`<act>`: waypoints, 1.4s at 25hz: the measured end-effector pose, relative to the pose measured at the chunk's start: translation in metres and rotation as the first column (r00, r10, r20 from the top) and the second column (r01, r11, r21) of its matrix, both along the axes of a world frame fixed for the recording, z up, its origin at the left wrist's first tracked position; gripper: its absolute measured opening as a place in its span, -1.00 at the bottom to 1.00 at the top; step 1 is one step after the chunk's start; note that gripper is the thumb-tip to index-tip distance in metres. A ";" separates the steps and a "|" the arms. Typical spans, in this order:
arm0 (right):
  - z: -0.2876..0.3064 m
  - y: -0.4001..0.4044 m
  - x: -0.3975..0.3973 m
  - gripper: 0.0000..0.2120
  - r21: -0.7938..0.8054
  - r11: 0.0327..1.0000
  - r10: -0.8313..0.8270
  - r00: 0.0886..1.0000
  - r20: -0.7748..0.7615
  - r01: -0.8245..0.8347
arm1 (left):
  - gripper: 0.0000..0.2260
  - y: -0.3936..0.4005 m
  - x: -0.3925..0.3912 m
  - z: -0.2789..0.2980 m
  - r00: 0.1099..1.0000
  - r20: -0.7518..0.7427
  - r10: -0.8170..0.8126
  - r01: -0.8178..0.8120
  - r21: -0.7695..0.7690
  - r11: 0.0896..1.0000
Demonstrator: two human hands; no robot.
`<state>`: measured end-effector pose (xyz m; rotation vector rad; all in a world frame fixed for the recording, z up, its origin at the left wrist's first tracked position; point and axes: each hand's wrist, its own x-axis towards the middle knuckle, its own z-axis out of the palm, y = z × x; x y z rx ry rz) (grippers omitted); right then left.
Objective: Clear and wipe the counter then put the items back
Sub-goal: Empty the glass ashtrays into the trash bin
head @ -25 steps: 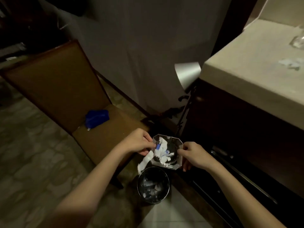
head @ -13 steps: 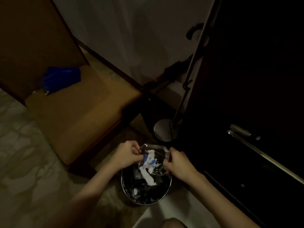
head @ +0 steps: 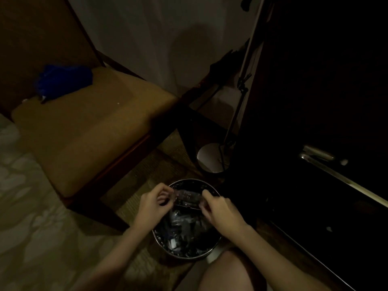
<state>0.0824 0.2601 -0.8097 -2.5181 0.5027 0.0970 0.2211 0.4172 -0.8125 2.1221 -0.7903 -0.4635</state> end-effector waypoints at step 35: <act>0.717 -0.021 -0.034 -0.80 0.612 0.760 -0.371 0.919 0.135 0.218 | -0.85 -0.020 -0.001 0.743 0.917 -0.377 -0.132 0.129 -0.034 0.991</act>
